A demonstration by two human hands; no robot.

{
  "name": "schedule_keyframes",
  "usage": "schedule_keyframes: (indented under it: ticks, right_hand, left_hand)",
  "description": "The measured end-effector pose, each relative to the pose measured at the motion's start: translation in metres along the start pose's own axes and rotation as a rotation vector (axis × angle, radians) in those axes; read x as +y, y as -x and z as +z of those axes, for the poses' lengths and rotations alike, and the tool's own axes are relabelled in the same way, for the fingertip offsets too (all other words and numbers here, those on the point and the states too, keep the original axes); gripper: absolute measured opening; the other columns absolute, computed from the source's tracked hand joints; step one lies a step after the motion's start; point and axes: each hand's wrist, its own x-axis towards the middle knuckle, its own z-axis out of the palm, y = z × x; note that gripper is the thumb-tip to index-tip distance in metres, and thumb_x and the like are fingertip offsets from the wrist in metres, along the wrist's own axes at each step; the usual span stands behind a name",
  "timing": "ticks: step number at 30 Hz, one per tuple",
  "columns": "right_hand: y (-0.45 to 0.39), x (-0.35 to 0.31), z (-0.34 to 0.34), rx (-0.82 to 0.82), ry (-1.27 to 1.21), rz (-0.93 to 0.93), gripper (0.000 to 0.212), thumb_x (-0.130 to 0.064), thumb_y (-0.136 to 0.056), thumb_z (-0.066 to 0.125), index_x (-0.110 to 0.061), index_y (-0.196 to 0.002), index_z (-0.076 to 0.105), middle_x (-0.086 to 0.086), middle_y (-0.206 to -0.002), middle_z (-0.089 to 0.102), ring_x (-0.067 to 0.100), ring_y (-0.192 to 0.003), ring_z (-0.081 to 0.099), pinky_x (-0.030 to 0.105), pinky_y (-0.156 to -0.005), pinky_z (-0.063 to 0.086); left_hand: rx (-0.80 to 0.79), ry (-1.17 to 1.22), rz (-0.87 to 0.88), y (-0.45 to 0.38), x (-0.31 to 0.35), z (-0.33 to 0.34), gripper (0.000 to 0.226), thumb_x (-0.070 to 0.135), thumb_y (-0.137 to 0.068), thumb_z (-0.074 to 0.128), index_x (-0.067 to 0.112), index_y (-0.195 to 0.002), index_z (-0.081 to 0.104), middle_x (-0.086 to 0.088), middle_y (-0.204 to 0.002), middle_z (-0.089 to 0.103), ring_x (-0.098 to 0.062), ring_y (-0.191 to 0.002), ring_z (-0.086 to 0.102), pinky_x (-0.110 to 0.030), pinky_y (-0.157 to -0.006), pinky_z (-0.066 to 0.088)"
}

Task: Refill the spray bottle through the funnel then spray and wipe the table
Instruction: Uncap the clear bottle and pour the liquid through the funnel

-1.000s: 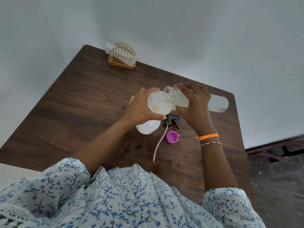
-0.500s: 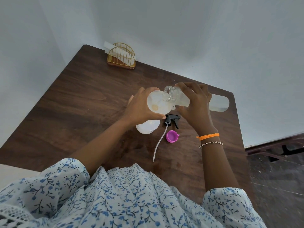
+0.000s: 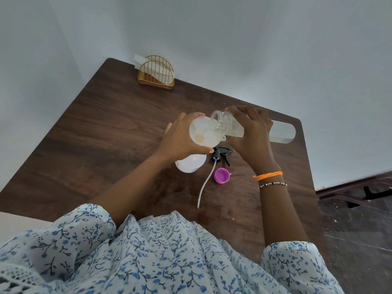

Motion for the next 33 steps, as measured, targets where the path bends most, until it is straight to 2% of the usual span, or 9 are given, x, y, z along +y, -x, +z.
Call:
schedule_keyframes:
  ticks: [18, 21, 28, 33]
  right_hand:
    - [0.0000, 0.0016, 0.0016, -0.007, 0.035, -0.010, 0.058, -0.013, -0.065, 0.079, -0.023, -0.119, 0.060, 0.000, -0.116, 0.059, 0.027, -0.105, 0.044, 0.035, -0.083, 0.025]
    - [0.0000, 0.0019, 0.0025, -0.005, 0.046, -0.013, 0.058, -0.012, -0.065, 0.078, -0.025, -0.119, 0.059, -0.002, -0.116, 0.059, 0.026, -0.104, 0.044, 0.035, -0.082, 0.025]
    - [-0.0017, 0.0014, 0.0019, -0.006, 0.036, -0.018, 0.058, -0.013, -0.066, 0.079, -0.024, -0.120, 0.059, -0.002, -0.117, 0.059, 0.026, -0.107, 0.043, 0.035, -0.083, 0.026]
    - [-0.0008, 0.0022, 0.0026, 0.001, 0.025, -0.019, 0.056, -0.017, -0.067, 0.079, -0.025, -0.119, 0.059, -0.002, -0.117, 0.059, 0.026, -0.104, 0.043, 0.034, -0.082, 0.025]
  left_hand:
    - [0.010, -0.001, 0.000, -0.0012, -0.0023, 0.0015, 0.089, 0.051, -0.054, 0.083, 0.036, -0.130, 0.039, 0.004, -0.124, 0.045, -0.011, -0.108, 0.044, -0.053, -0.103, 0.035]
    - [0.009, -0.001, -0.001, -0.0010, -0.0024, 0.0015, 0.089, 0.050, -0.054, 0.083, 0.035, -0.131, 0.039, 0.003, -0.123, 0.045, -0.014, -0.110, 0.045, -0.053, -0.103, 0.035]
    - [0.011, -0.014, 0.000, -0.0008, -0.0015, 0.0006, 0.089, 0.050, -0.055, 0.083, 0.035, -0.131, 0.039, 0.003, -0.125, 0.045, -0.009, -0.107, 0.041, -0.051, -0.104, 0.035]
    - [0.008, -0.003, -0.004, -0.0001, -0.0011, 0.0009, 0.088, 0.048, -0.056, 0.083, 0.035, -0.131, 0.039, 0.003, -0.125, 0.045, -0.011, -0.108, 0.043, -0.052, -0.103, 0.035]
